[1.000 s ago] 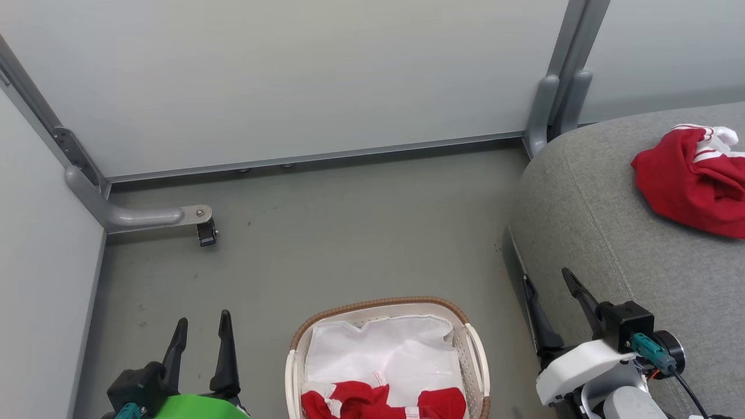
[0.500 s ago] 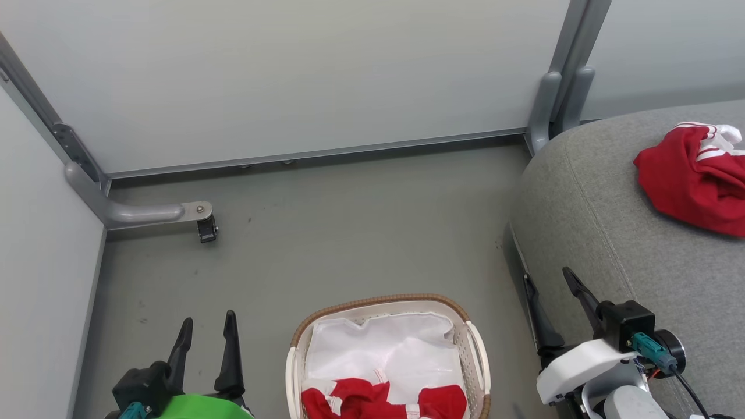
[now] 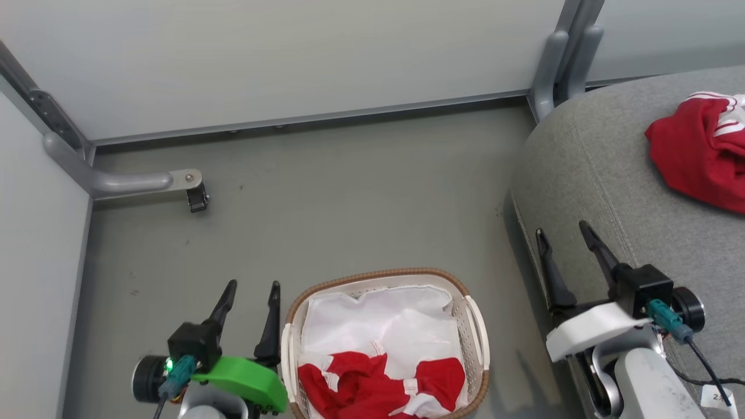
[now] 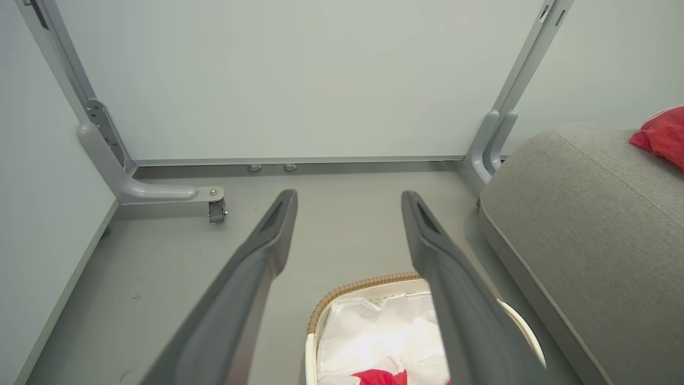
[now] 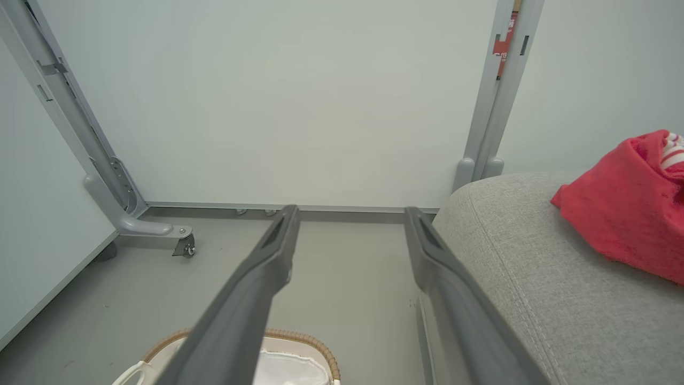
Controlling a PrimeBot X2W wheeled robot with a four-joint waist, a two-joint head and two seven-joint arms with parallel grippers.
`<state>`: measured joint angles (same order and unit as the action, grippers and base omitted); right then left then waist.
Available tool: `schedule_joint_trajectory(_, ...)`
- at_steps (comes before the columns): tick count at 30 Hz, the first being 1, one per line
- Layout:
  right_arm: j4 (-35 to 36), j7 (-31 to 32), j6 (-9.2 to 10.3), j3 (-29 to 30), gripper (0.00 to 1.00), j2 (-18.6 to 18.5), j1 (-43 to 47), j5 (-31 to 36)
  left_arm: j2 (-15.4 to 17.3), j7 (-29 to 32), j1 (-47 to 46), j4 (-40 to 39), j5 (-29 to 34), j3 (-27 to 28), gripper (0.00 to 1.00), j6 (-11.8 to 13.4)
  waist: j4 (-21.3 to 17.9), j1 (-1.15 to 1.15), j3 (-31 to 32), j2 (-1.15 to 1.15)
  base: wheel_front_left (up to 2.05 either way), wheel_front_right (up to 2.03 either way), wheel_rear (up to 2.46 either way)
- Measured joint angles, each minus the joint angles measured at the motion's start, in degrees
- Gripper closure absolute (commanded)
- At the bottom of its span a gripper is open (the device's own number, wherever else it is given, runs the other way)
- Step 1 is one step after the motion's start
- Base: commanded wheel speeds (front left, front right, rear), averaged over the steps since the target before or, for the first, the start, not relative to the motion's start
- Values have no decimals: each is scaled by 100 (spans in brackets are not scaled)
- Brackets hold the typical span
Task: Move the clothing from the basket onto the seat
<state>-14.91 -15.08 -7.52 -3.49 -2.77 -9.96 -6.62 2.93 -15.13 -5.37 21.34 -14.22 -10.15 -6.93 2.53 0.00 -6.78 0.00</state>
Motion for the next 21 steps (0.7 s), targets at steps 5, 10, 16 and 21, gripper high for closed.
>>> schedule_joint_trajectory(5, 212, 0, 0, 178, 0, -1, -292, 136, 12, 1, -728, 758, 138, -492, 0, -36, -46, 0, -366, 0, 0, 0, 0)
schedule_joint_trajectory(10, 357, 0, -1, 247, 0, -2, -570, 219, 25, 109, -1494, 1744, 188, -1067, 0, -45, -137, 0, -811, 0, 0, 0, 0)
schedule_joint_trajectory(16, 549, 0, -1, 216, 0, -4, -880, 209, 89, 455, -2237, 2794, 107, -1976, 0, -46, -327, 0, -1403, 0, 0, 0, 0)
schedule_joint_trajectory(21, 654, 0, -1, 35, 0, -3, -1123, 49, 191, 780, -2715, 3456, 5, -2760, 0, -46, -547, 1, -1922, 0, 0, 0, 0)
